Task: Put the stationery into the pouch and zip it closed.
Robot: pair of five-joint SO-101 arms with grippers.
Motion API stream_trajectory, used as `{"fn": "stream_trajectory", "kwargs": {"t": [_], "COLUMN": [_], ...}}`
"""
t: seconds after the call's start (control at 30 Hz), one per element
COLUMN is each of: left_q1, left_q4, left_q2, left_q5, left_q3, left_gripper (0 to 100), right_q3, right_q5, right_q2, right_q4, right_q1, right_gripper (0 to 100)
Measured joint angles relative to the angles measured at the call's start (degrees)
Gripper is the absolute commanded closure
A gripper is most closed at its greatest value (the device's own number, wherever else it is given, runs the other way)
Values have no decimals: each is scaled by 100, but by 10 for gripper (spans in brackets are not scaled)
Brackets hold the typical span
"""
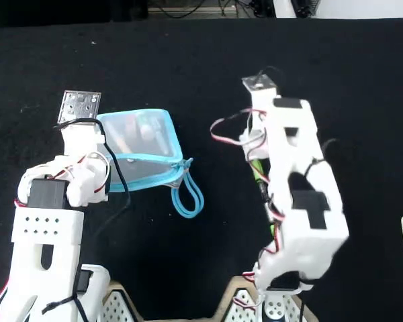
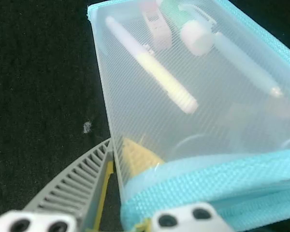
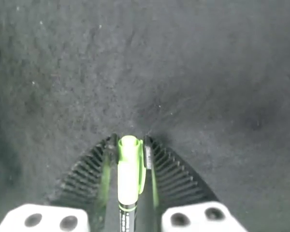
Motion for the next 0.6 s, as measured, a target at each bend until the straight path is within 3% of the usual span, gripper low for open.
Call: {"fn": "stream_trajectory", "kwargs": {"t": [0.27, 0.6], "left_q1": [0, 0], "left_q4": [0, 0], "left_q2": [0, 0], "left_q5": [0, 0], "left_q3": [0, 0], "left_gripper": [970, 970], "right_q3": [-2163, -3921], "right_q5": [835, 1108], "right_q2": [1204, 2523], "right_q4": [1837, 2752], "right_q1": [18, 18], "right_gripper": [985, 987]}}
